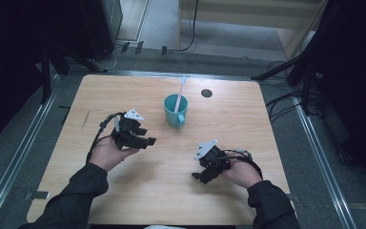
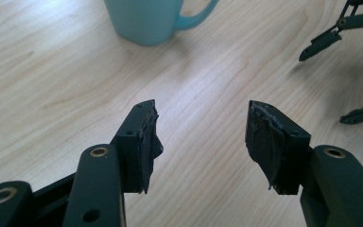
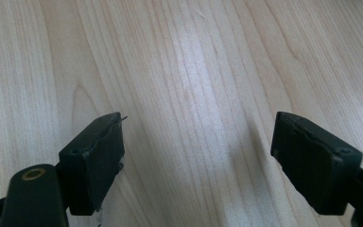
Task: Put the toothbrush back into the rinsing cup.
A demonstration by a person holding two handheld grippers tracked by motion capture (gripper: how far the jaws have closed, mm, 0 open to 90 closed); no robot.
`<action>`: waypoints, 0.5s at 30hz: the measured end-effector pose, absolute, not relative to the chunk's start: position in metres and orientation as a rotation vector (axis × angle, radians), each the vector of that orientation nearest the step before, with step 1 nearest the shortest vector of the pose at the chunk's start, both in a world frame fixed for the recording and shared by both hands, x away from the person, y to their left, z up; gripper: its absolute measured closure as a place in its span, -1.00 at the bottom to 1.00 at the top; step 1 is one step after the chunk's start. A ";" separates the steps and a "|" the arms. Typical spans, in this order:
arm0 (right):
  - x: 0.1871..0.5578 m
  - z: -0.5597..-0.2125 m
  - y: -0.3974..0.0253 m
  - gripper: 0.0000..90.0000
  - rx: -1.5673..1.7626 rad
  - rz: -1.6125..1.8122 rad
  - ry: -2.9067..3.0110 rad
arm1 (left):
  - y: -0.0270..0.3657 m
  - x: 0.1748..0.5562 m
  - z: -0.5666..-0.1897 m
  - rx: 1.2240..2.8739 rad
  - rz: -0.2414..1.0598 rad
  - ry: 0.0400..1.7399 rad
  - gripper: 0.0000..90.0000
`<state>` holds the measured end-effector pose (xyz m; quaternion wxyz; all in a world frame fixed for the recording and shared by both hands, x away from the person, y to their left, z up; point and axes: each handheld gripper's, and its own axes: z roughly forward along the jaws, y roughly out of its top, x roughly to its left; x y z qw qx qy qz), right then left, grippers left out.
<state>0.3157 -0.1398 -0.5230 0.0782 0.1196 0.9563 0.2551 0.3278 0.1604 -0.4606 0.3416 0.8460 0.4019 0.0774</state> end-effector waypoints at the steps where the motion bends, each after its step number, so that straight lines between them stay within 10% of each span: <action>1: 0.316 -0.523 -0.140 -0.60 0.358 0.763 2.864 | 0.162 0.326 -0.462 2.206 0.204 1.045 -0.03; 15: 0.315 -0.523 -0.138 -0.60 0.344 0.760 2.867 | 0.189 0.304 -0.467 2.165 0.191 1.101 -0.06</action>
